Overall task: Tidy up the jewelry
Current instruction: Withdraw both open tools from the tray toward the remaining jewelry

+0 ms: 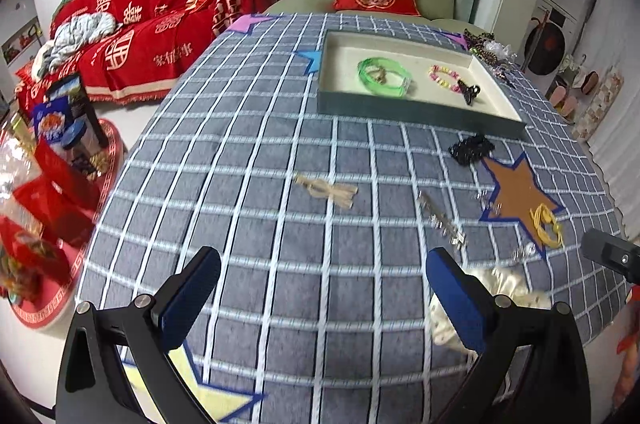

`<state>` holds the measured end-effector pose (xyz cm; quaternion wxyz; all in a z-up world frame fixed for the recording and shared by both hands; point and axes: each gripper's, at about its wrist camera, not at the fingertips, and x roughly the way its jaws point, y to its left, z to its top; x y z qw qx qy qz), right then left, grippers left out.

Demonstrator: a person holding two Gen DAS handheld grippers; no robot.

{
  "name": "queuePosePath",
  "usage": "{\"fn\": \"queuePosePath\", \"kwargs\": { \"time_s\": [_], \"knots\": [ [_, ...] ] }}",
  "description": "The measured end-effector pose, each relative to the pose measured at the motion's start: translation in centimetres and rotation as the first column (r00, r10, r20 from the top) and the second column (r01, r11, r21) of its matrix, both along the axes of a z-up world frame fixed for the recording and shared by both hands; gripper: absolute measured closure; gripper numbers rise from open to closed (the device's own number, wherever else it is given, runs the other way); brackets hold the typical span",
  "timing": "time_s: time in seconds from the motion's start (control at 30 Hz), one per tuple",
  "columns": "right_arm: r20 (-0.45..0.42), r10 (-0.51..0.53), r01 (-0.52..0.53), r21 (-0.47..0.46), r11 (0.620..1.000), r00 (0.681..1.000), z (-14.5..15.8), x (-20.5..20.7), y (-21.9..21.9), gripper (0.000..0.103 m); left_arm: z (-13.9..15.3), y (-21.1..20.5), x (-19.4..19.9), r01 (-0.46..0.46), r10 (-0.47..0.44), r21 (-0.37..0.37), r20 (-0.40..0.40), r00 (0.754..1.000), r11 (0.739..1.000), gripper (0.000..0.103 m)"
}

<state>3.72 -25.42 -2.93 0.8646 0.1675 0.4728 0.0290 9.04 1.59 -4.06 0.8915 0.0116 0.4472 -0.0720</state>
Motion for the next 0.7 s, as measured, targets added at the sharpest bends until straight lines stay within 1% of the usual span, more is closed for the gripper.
{"fn": "queuePosePath", "kwargs": {
  "time_s": [0.13, 0.27, 0.37, 0.5, 0.7],
  "knots": [
    [-0.027, -0.023, 0.023, 0.014, 1.0, 0.999, -1.1, -2.1, -0.9, 0.0, -1.3, 0.9, -1.3, -0.004, 0.003, -0.022, -0.042, 0.999, 1.0, 0.0],
    [-0.053, -0.051, 0.05, -0.004, 0.999, 0.997, -2.3, -3.9, -1.7, 0.0, -2.1, 0.8, -2.6, 0.01, -0.012, -0.027, -0.054, 0.998, 1.0, 0.0],
    [-0.081, -0.081, 0.08, -0.02, 0.997, 0.993, -3.2, -4.7, -2.4, 0.0, -2.4, -0.1, -3.4, 0.051, -0.053, -0.032, -0.063, 0.997, 0.998, 0.0],
    [-0.089, -0.11, 0.106, -0.051, 0.993, 0.99, -3.6, -5.2, -3.2, 0.0, -2.5, -2.0, -4.3, 0.119, -0.121, -0.033, -0.068, 0.99, 0.992, 0.0],
    [-0.088, -0.125, 0.117, -0.095, 0.989, 0.988, -3.6, -4.2, -4.2, 0.0, -1.8, -5.5, -5.2, 0.221, -0.222, -0.032, -0.056, 0.973, 0.975, 0.0]
  ]
}}
